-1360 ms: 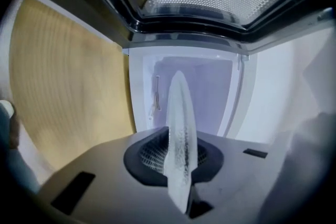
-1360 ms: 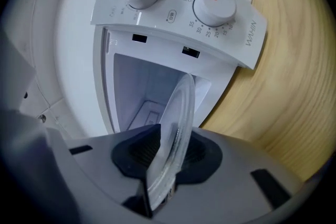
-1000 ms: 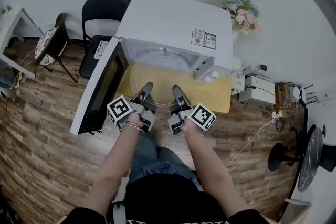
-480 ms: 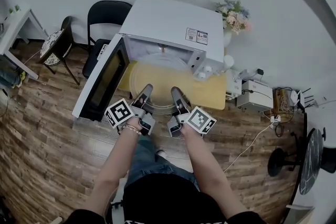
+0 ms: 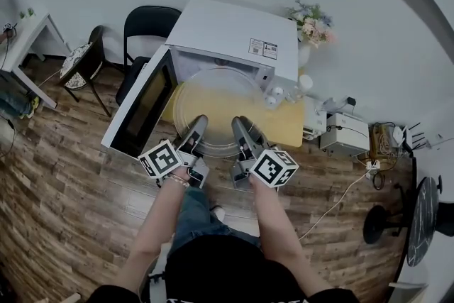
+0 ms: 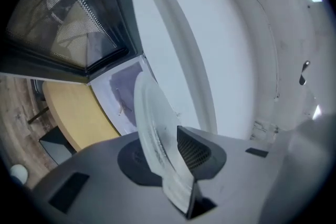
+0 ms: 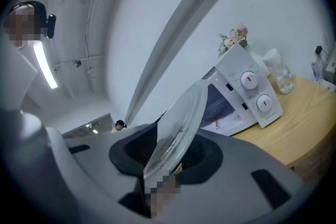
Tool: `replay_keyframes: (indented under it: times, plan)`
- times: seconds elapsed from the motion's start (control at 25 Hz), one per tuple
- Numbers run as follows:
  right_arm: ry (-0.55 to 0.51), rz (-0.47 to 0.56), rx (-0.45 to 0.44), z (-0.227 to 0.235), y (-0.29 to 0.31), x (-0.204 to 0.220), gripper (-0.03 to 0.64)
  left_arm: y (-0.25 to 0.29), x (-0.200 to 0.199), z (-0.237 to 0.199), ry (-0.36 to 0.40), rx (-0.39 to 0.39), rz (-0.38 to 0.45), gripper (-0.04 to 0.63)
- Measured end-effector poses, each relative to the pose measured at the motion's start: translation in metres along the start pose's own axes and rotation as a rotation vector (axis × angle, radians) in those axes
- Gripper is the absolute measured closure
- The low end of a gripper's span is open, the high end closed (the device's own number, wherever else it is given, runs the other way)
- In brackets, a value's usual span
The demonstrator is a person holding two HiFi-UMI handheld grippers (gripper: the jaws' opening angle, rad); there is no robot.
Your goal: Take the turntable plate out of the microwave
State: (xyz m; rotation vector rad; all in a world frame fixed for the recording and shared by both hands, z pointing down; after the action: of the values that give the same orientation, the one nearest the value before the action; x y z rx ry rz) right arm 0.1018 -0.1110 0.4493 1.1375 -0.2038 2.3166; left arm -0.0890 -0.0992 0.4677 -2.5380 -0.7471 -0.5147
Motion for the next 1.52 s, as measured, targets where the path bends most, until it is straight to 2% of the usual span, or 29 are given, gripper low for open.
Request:
replay_keyframes:
  times: [0.2, 0.56, 1.0, 1.52]
  plan:
    - [-0.029, 0.030, -0.026, -0.011, -0.009, -0.010, 0.492, 0.000, -0.005, 0.017, 0.108, 0.010, -0.016, 0.514]
    - [-0.115, 0.128, -0.081, -0.033, -0.014, -0.039, 0.471, 0.022, -0.025, 0.055, 0.291, 0.106, -0.058, 0.499]
    - [-0.170, 0.245, -0.087, -0.060, 0.019, -0.087, 0.468, 0.067, -0.079, 0.074, 0.360, 0.205, -0.077, 0.495]
    - [-0.269, 0.379, -0.108, -0.090, 0.054, -0.119, 0.465, 0.098, -0.131, 0.081, 0.502, 0.335, -0.087, 0.477]
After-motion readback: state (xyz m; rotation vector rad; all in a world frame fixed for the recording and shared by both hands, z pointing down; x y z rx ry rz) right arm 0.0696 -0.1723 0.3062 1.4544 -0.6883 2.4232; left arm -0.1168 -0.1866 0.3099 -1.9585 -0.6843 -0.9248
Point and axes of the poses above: the fingertips, and each gripper's own axes: y forward along the fingers, z to its right, x out of its underside, the point moved 7 cm from there along -y, backward along the fingers, and after that the axes turned 12 degrees about x, right-handed, at the moved point
